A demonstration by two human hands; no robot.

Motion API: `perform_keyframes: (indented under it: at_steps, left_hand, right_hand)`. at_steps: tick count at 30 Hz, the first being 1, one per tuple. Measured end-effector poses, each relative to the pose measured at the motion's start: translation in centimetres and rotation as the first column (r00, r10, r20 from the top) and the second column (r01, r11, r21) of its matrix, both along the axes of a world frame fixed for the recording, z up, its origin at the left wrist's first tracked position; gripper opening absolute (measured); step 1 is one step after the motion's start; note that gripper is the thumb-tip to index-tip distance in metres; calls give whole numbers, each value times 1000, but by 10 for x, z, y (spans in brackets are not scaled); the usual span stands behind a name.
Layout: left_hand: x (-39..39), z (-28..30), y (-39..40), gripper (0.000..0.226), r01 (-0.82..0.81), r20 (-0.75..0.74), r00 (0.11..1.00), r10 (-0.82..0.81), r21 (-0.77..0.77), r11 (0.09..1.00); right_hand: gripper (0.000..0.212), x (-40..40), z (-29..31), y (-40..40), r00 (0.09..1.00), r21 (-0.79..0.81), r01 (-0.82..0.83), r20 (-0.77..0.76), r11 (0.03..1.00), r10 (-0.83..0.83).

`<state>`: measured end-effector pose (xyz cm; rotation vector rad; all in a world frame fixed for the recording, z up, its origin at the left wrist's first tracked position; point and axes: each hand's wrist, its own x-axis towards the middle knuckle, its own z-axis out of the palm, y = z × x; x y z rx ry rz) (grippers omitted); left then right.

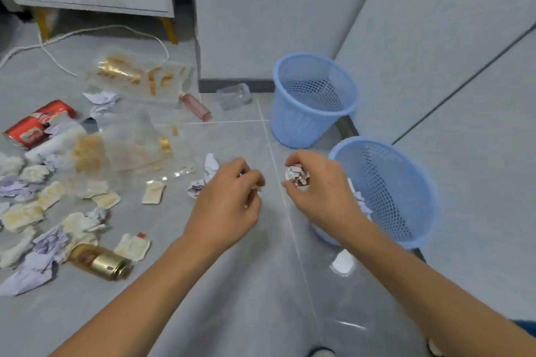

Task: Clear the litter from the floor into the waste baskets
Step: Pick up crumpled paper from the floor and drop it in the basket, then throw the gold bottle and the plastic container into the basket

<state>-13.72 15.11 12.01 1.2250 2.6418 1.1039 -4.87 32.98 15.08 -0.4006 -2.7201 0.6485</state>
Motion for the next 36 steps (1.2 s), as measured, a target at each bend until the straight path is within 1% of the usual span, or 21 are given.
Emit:
perform_keyframes:
  at_steps: [4, 7, 9, 10, 12, 13, 14, 17, 19, 21, 24, 27, 30, 33, 36]
  left_hand:
    - [28, 30, 101, 17, 166, -71, 984, -163, 50, 985]
    - [48, 42, 163, 21, 244, -48, 969, -243, 8, 970]
    - [57, 45, 189, 28, 268, -20, 962, -271, -90, 959]
    - [60, 45, 195, 31, 277, -7, 960, -281, -134, 952]
    - [65, 44, 192, 38, 290, 20, 957, -291, -169, 942]
    - [67, 42, 184, 38, 287, 19, 957, -288, -167, 943]
    - [68, 40, 174, 35, 279, 11, 960, -280, -157, 947]
    - [63, 31, 134, 25, 236, -4, 971, -238, -127, 963]
    - [55, 21, 104, 23, 192, 4, 981, -193, -127, 973]
    - [45, 13, 73, 23, 155, 16, 988, -154, -124, 980]
    - [28, 1, 24, 24, 81, 37, 996, -76, -141, 987]
    - [10, -13, -28, 24, -23, 50, 998, 32, -183, 983]
    - [-7, -30, -76, 25, -120, 59, 989, 137, -225, 967]
    - [-18, -48, -121, 25, -199, 54, 974, 222, -276, 940]
    - [-24, -75, -163, 31, -223, 35, 966, 257, -393, 892]
  right_hand:
    - [22, 50, 33, 71, 966, -20, 254, -36, 967, -254]
    - [24, 81, 38, 106, 933, 9, 359, -28, 933, -359]
    - [30, 98, 34, 122, 922, 16, 385, 41, 923, -385]
    - [37, 104, 32, 127, 916, 20, 385, 111, 923, -384]
    - [54, 113, 28, 134, 898, 31, 354, 268, 935, -349]
    - [58, 116, 26, 135, 893, 38, 341, 301, 939, -336]
    - [57, 117, 25, 134, 898, 46, 331, 291, 942, -330]
    - [45, 104, 23, 118, 940, 61, 291, 166, 955, -297]
    - [39, 85, 17, 100, 960, 53, 247, 125, 967, -252]
    - [35, 62, 10, 76, 977, 39, 184, 99, 982, -187]
    - [32, 22, -3, 36, 998, 32, 20, 63, 999, -22]
    - [33, -17, -26, -5, 985, 5, -131, 110, 991, 130]
    - [37, -49, -51, -40, 958, -3, -243, 155, 970, 240]
    - [43, -72, -76, -62, 919, 0, -319, 243, 948, 310]
    - [61, -94, -97, -65, 882, 32, -345, 353, 938, 313]
